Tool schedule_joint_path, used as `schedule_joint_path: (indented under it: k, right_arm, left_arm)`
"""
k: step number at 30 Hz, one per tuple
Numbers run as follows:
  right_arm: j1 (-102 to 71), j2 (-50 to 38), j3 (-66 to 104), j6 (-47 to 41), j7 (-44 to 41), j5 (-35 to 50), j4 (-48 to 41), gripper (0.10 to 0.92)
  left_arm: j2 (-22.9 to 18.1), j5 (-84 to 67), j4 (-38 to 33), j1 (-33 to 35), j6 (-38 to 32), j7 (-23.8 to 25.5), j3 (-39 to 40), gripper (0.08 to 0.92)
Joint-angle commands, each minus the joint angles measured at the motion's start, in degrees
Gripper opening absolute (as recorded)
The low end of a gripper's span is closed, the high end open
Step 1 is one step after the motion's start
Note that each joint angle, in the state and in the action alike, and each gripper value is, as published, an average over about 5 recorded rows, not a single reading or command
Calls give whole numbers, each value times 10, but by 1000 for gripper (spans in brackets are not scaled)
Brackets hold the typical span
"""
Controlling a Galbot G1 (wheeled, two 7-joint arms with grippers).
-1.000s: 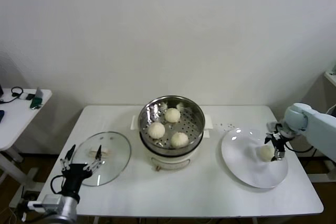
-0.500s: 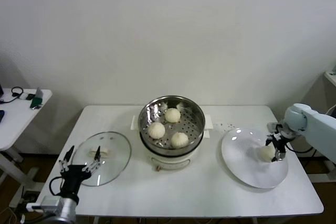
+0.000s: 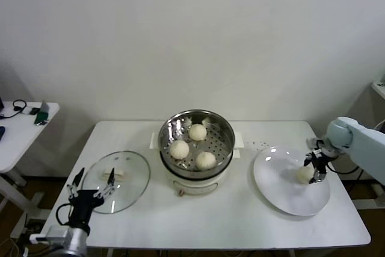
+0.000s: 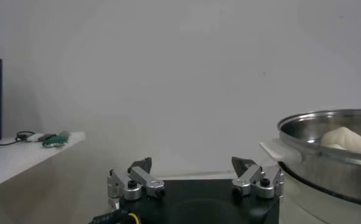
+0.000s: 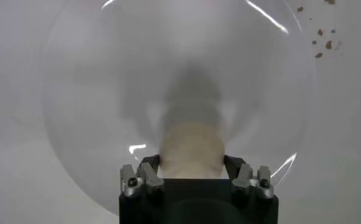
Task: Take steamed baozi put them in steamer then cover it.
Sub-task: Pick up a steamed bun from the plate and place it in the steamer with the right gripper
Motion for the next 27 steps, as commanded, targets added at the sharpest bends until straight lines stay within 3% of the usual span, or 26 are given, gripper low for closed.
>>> schedule_joint_path:
  k: [1, 8, 15, 20, 27]
  right_arm:
    - [71, -3, -62, -18, 2, 63, 17, 704]
    - [260, 13, -226, -41, 9, 194, 77, 697]
    - [454, 112, -393, -70, 30, 378, 112, 704]
    - [521, 191, -443, -85, 58, 487, 125, 704]
    - [534, 286, -464, -101, 95, 564, 145, 697]
  left_arm:
    - [-3, -3, 0, 4, -5, 1, -2, 823]
    - [0, -13, -2, 6, -7, 3, -1, 823]
    - [7, -24, -19, -2, -1, 8, 3, 823]
    - [8, -33, -27, 1, -2, 11, 11, 823]
    - [13, -32, -38, -2, 0, 18, 20, 823]
